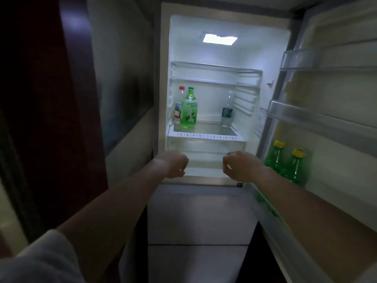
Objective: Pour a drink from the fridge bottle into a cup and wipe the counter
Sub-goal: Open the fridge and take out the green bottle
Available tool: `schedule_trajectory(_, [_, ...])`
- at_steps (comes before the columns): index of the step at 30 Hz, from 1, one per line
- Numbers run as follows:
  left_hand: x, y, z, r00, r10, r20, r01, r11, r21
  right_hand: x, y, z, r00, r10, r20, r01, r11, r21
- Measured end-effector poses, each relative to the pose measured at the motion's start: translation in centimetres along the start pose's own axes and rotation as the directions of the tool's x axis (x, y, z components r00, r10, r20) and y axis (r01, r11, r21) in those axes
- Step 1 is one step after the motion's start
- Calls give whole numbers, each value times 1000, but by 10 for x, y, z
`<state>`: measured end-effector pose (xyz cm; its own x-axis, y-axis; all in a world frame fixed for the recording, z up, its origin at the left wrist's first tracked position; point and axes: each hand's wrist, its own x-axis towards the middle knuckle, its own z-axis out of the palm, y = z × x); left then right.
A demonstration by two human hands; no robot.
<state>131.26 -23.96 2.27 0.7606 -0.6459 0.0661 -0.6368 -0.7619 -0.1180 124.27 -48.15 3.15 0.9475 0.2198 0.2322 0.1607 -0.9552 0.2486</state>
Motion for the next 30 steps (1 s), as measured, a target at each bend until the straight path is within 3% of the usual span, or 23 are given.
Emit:
schedule_trajectory(7, [97, -34, -12, 998, -33, -57, 32, 999, -17, 88, 49, 32, 995, 65, -71, -56, 991, 122])
schedule_trajectory(16, [212, -69, -20, 950, -269, -161, 240, 954, -178, 200, 94, 39, 972, 163, -170, -127, 971, 203])
schedule_trajectory(21, [282, -95, 0, 862, -452, -231, 275, 799, -535, 254, 98, 61, 954, 212, -210, -167, 963, 213])
schedule_trajectory(25, [334, -116, 16, 798, -584, -147, 346, 644, -682, 291, 107, 78, 958, 235, -164, -203, 960, 192])
schedule_trajectory(30, [384, -131, 29, 718, -692, -78, 323, 430, -843, 326, 125, 87, 931, 336, -141, -291, 918, 269])
